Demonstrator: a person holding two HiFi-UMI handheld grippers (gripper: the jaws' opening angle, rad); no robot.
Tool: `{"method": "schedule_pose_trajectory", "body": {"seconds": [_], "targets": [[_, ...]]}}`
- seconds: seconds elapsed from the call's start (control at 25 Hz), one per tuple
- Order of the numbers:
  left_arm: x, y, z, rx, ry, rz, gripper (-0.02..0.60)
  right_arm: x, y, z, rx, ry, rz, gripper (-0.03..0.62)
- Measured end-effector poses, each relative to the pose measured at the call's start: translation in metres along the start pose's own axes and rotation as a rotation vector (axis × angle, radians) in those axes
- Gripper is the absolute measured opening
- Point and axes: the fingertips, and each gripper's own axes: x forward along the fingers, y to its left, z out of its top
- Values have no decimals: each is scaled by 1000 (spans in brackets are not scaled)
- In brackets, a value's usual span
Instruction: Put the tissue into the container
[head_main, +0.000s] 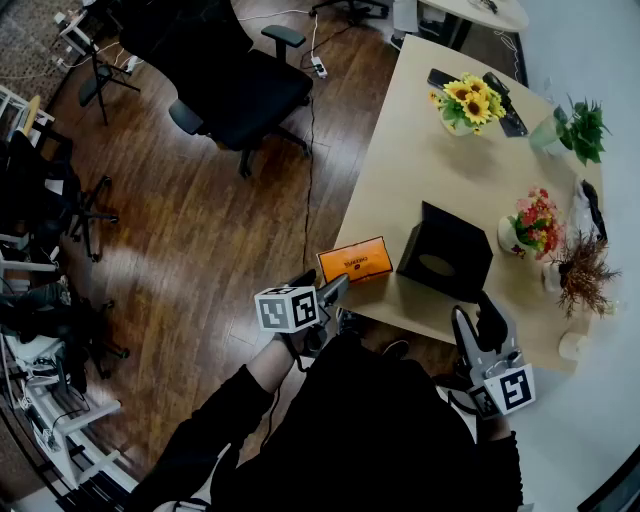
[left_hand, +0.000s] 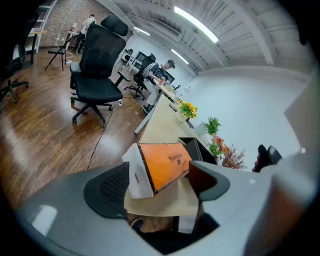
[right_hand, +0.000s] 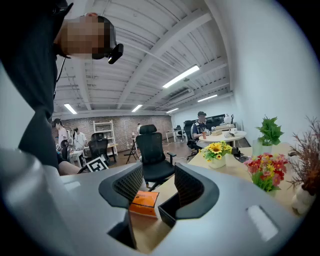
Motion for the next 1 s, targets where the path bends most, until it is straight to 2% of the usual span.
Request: {"method": "schedule_pose_trajectory", "body": {"seconds": [0.36, 0.48, 0.64, 0.8, 1.0], "targets": [[34, 10, -4, -35, 59, 30, 357, 25, -19, -1, 22, 1, 67, 162], [40, 11, -6, -21, 53, 50, 286, 26, -28, -1, 34, -1, 89, 136], [43, 4, -2, 39, 70, 66, 253, 24, -43, 1, 22, 0, 106, 111], [44, 2, 0, 6, 65, 59, 242, 20, -64, -5, 46, 11, 88, 98], [32, 4, 15, -56, 6, 46, 235, 16, -84, -5, 71, 1, 62, 89]]}}
